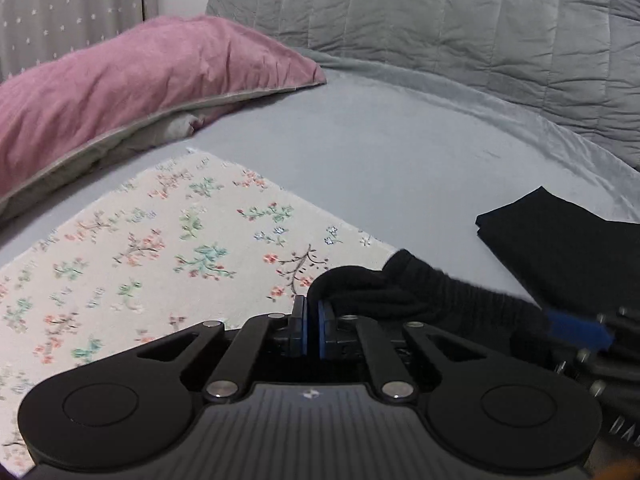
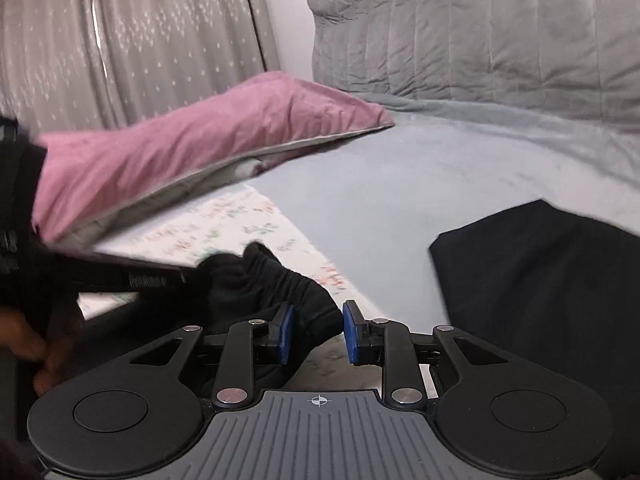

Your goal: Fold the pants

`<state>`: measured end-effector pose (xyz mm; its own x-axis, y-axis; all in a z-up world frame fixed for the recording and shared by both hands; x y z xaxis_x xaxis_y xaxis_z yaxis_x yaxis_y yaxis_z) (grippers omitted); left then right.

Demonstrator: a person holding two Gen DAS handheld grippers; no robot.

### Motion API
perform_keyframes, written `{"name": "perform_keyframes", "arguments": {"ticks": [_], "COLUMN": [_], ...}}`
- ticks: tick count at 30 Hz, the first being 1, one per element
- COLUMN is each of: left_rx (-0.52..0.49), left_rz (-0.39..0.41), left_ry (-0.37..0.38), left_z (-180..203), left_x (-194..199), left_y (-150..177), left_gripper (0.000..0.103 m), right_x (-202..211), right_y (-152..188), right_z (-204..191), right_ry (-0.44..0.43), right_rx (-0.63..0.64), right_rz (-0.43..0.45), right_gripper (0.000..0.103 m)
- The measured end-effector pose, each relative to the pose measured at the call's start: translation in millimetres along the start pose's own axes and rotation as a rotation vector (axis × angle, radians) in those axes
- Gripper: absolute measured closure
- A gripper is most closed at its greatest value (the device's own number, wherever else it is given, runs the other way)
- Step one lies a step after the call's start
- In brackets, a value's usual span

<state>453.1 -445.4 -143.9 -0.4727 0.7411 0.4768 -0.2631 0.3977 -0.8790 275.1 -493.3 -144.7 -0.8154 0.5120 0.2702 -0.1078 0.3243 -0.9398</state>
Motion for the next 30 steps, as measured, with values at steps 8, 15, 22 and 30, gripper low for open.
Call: {"name": "perform_keyframes", "arguments": {"ticks": [8,15,22,30], "left_rx": [0.126,0.131,0.166,0.22], "left_rz": [0.036,-0.011,-0.017,0.001], "left_ry": [-0.084,-0.23,-0.347,-0.486], "left_z": [-14.6,-31.8,-46.7,-56.7], "left_x": [-4.0,61.7,159.0,269.0], "left_y": [23.0,29.2,47.4,63.4], "left_gripper": [0.032,0.012,0.002,0.0], "right_x": [-11.2,0.1,19.0,56.8], "right_y": [9.6,1.0,3.7,2.4], "right_z": [-0.1,-3.4,-20.6,-60.8], "right_ry": [-0.014,-0.064,-0.094,-0.18], "right_rx": [0.04,-0.004,-0.081,0.008], "right_rz": [-0.094,-0.077,-0.12,-0.095], "right_gripper": [0.054,0.035,0.026,0.017]}}
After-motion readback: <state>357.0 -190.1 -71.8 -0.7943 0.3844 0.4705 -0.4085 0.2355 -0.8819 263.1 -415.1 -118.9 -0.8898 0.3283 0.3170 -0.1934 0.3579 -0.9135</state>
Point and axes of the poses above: each gripper's, at about its wrist camera, not at the fingertips, and x roughly against the way its jaws point, z to its right, y to its underside, the point moved 6 cm from there along -x, roughly the way its jaws point, and after that the axes turned 15 degrees about z, right-handed, at the moved point
